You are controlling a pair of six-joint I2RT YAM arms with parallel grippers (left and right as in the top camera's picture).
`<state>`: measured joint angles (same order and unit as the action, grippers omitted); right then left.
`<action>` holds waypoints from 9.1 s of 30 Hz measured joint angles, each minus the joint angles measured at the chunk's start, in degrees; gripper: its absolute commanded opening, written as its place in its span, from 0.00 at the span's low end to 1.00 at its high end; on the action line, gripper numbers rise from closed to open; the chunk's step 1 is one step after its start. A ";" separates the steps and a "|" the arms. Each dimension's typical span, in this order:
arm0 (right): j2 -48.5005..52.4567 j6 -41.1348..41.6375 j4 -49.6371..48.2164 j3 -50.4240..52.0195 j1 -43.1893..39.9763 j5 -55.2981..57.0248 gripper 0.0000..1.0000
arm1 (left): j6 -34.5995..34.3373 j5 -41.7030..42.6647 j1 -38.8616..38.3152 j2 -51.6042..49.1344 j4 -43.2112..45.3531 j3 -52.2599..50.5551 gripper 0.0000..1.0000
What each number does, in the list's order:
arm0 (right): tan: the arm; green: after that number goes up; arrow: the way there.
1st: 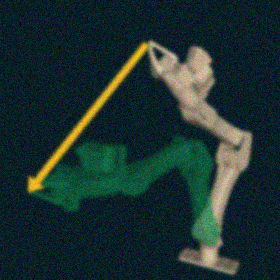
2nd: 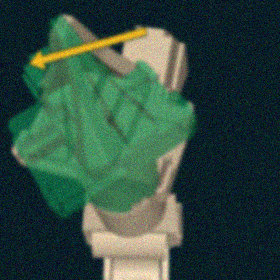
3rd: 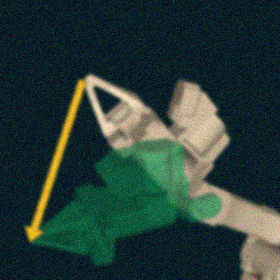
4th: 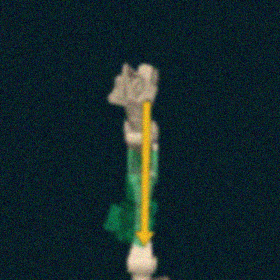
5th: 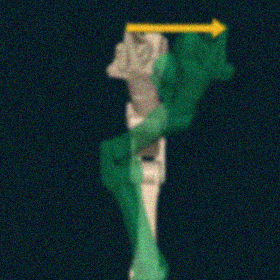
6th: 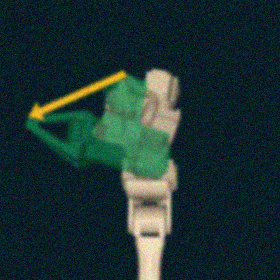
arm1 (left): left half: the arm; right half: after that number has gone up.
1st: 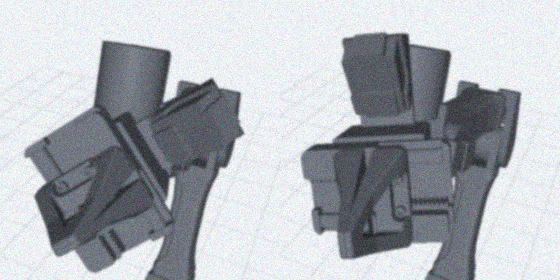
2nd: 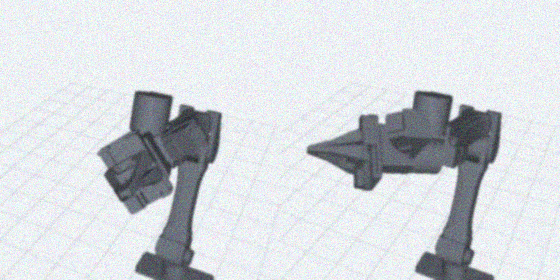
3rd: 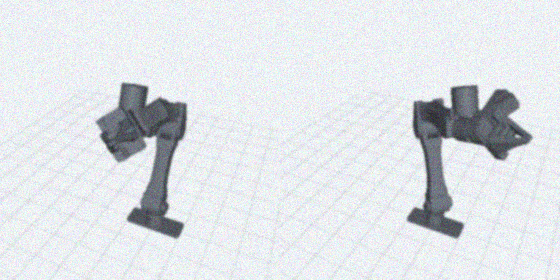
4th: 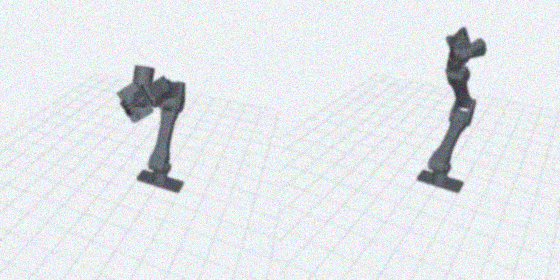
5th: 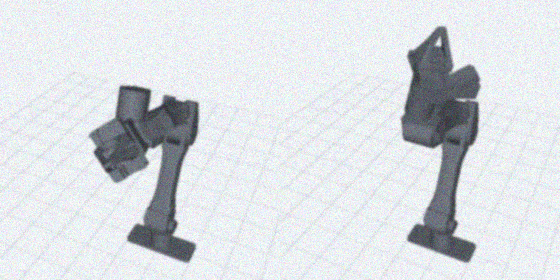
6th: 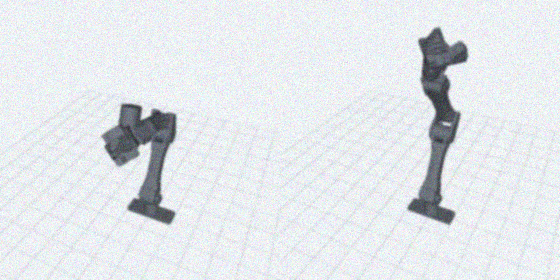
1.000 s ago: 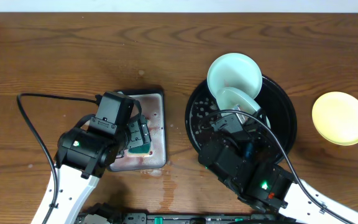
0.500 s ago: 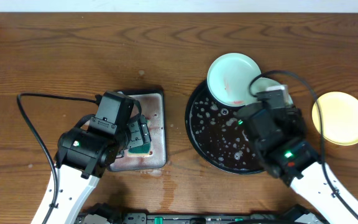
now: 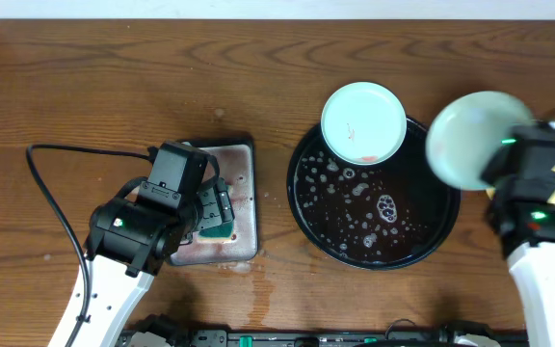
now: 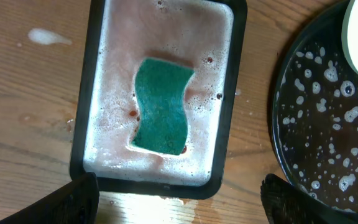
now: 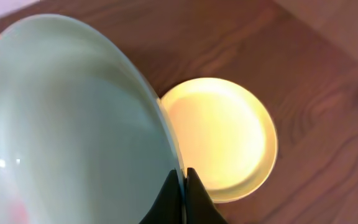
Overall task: Clean dirty plates on tray and stack at the side
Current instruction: 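Carry the pale blue plate right and stack it on the yellow plate, then move the right gripper back and grip the remaining pale blue plate rim, then grasp the green sponge in the soapy tray with the left gripper, then scrub the pale blue plate with the sponge while the right gripper holds it, then return the sponge to the soapy tray with the left gripper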
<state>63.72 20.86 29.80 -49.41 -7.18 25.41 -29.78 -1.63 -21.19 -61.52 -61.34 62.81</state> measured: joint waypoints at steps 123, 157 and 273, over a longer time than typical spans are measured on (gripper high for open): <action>13.73 -8.09 15.02 -1.97 9.99 -29.77 0.40 | 5.88 2.14 0.31 -18.16 19.96 -12.37 0.07; 26.95 -14.25 7.32 -2.49 4.33 -41.59 0.38 | 2.93 17.68 -17.73 -23.12 34.27 0.11 0.07; 32.89 -14.19 6.19 -1.49 5.49 -41.90 0.01 | 1.05 0.85 5.62 -34.71 4.44 4.70 0.32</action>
<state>96.62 6.68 35.99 -50.89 -1.69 -16.49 -28.73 -0.78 -15.57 -96.23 -56.90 67.51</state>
